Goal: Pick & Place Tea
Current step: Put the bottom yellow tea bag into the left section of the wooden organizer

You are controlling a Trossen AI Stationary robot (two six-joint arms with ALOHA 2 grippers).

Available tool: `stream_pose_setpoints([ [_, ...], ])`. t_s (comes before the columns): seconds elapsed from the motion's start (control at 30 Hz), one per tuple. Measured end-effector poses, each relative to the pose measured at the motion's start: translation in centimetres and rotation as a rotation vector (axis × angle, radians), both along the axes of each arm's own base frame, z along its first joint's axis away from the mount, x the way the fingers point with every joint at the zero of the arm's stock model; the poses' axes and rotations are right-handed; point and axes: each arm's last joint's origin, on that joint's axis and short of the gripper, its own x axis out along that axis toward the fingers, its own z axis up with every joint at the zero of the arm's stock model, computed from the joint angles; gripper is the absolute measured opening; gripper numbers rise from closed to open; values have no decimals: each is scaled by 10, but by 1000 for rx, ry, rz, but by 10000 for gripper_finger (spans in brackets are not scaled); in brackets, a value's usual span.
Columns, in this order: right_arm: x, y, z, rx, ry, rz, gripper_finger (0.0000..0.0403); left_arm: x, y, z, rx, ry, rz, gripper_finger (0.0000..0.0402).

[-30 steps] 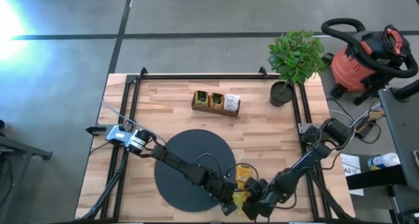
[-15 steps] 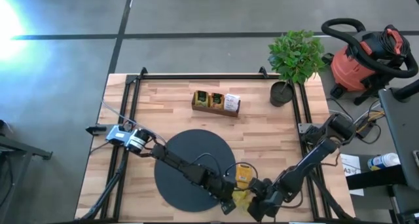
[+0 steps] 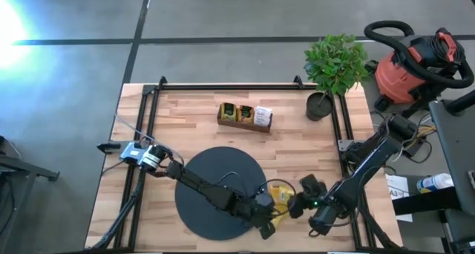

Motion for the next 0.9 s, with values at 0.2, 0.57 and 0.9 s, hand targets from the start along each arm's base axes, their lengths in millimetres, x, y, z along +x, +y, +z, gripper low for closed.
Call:
stream_pose_setpoints([
  [0.2, 10, -13, 4, 8, -42, -92, 9, -2, -19, 38, 543, -153, -12, 90],
  [0.57, 16, -41, 34, -10, -169, -157, 9, -14, -27, 44, 856, -118, 173, 90],
  [0.9, 21, -58, 52, -7, -262, -187, 9, -12, -6, 43, 1002, -47, 400, 90],
])
